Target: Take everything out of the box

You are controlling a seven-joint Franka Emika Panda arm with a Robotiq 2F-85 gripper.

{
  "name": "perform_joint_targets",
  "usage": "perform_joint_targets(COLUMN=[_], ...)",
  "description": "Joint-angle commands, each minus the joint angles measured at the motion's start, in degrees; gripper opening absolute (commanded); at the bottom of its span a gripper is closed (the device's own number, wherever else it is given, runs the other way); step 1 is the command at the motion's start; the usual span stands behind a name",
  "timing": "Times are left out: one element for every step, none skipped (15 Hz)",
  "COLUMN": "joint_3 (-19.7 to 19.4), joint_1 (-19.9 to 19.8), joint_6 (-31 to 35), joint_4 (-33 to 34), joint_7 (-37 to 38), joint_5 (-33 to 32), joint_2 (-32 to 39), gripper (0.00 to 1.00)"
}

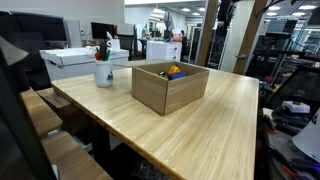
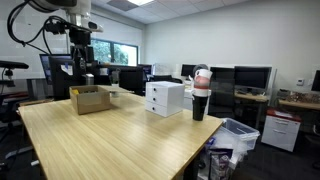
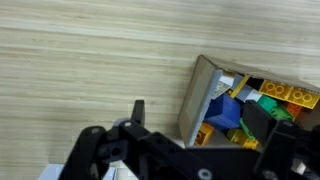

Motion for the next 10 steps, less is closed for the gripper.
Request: perform_joint_targets(joint_3=[3.00,3.86,4.55,5.17,5.75,6.21,6.61,6.78,6.92,7.06], joint_1=[1.81,2.28,2.79,3.18,3.67,4.15,4.54,4.86,5.16,5.35], joint_6=[6.03,7.46,8.93,9.84,11.23,12.17,12.80,13.61,14.20,14.64], joint_4=[-1.23,-1.31,-1.40,-1.27,-1.31,-1.07,-0.94,-1.03,-1.06,-1.06], joint_7=[2.83,3.54,4.13,4.64,5.21,5.51,5.72,5.67,5.71,5.73], joint_5=[2.15,2.16,2.32,2.18,2.39,2.55,2.54,2.85,3.16,3.36], joint_2=[3.80,4.93,5.94,6.99,8.02,9.21,10.15,10.85,11.62,12.31], gripper=[1.00,1.00,1.00,1.00,1.00,1.00,1.00,1.00,1.00,1.00])
